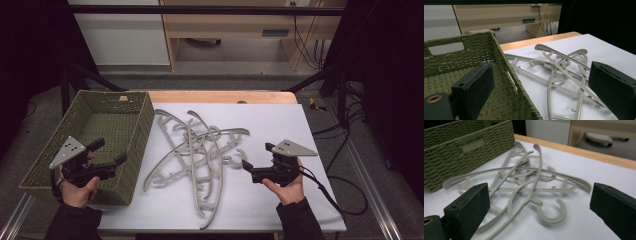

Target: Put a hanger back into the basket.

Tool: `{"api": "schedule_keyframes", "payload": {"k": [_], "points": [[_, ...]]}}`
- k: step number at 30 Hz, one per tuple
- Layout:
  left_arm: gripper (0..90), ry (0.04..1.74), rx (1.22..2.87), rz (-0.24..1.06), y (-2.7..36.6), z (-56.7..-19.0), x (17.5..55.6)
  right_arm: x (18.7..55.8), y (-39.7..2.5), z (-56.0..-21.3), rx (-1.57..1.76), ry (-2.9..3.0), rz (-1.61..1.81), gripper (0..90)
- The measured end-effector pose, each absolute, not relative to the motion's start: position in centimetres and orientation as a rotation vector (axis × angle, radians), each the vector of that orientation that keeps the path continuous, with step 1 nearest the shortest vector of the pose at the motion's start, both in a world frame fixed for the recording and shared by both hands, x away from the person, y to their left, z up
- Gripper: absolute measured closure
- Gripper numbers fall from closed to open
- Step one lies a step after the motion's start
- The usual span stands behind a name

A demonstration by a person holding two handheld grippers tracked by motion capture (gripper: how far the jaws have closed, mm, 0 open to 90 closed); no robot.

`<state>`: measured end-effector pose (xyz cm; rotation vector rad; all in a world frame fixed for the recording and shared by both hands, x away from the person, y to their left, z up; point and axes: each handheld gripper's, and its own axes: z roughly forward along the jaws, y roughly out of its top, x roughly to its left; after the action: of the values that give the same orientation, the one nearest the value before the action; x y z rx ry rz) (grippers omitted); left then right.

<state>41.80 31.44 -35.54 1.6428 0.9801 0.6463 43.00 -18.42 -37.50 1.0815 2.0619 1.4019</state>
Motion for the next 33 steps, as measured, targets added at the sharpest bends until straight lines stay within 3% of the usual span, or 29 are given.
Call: {"api": "schedule_keyframes", "payload": {"k": [12, 21, 28, 33], "points": [[6.0, 0.979, 1.649, 0.650, 31.4, -35.6, 41.8, 43.4, -14.3, -40.1, 1.085, 2.222, 1.304, 8.1], [6.0, 0.976, 1.652, 0.650, 31.3, -35.6, 41.8, 44.0, -11.8, -43.7, 1.160, 2.363, 1.193, 22.8], [6.1, 0.975, 1.657, 0.649, 31.2, -35.6, 41.8, 44.5, -10.7, -45.9, 1.213, 2.409, 1.112, 29.1], [6.1, 0.974, 1.665, 0.647, 31.0, -35.7, 41.9, 44.7, -10.4, -46.5, 1.239, 2.415, 1.104, 40.8]]}}
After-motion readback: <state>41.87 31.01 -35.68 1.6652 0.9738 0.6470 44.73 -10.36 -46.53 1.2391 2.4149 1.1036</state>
